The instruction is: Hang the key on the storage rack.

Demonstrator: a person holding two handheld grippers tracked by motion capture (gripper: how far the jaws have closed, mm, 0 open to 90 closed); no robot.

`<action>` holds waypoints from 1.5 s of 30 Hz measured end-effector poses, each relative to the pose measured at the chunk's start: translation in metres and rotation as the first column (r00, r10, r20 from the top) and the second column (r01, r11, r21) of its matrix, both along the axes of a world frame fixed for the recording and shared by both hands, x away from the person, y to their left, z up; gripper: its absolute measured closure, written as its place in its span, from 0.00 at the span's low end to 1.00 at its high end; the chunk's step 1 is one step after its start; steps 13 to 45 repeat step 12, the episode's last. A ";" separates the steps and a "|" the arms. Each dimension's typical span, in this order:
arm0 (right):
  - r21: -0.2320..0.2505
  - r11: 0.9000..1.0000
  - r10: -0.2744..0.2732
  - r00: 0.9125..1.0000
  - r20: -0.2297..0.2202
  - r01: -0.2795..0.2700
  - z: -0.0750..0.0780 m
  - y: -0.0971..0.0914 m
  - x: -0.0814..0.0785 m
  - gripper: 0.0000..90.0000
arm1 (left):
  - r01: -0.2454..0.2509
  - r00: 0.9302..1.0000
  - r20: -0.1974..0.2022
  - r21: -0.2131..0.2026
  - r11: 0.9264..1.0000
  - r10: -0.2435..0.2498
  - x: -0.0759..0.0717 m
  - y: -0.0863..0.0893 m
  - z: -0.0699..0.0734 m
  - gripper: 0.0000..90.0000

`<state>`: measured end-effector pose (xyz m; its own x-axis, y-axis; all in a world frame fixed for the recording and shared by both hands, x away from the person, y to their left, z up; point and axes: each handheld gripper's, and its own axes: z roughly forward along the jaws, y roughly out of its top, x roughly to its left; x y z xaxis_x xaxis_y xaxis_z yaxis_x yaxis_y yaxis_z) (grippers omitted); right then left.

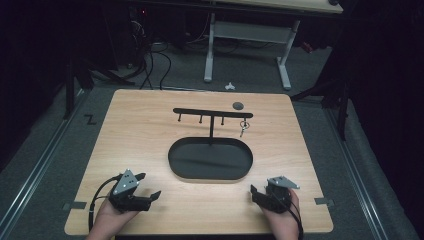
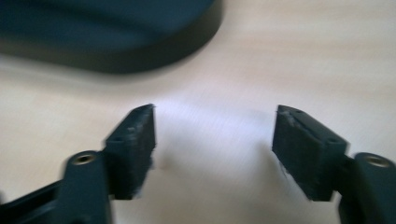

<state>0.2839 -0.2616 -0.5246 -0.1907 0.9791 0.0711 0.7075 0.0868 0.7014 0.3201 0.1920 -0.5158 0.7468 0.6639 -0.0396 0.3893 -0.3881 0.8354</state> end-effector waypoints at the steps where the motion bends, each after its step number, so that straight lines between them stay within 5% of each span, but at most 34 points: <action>1: -0.017 0.999 0.027 1.000 -0.006 -0.027 0.004 0.002 -0.003 0.32 | 0.001 1.000 -0.002 -0.004 1.000 -0.001 0.001 0.000 0.000 0.17; 4: -0.081 0.997 0.025 0.998 0.058 -0.021 0.009 0.002 -0.008 0.32 | 0.001 1.000 0.009 -0.001 1.000 -0.001 0.001 -0.002 0.002 0.17; 6: -0.025 1.000 0.017 0.999 0.036 -0.016 0.007 0.000 -0.007 0.31 | 0.000 1.000 0.018 -0.010 1.000 0.000 0.001 -0.003 0.003 0.17; 45: -0.052 0.999 -0.002 1.000 0.022 0.003 0.003 -0.003 -0.006 0.30 | 0.011 1.000 0.019 -0.008 1.000 -0.011 0.000 -0.003 0.003 0.17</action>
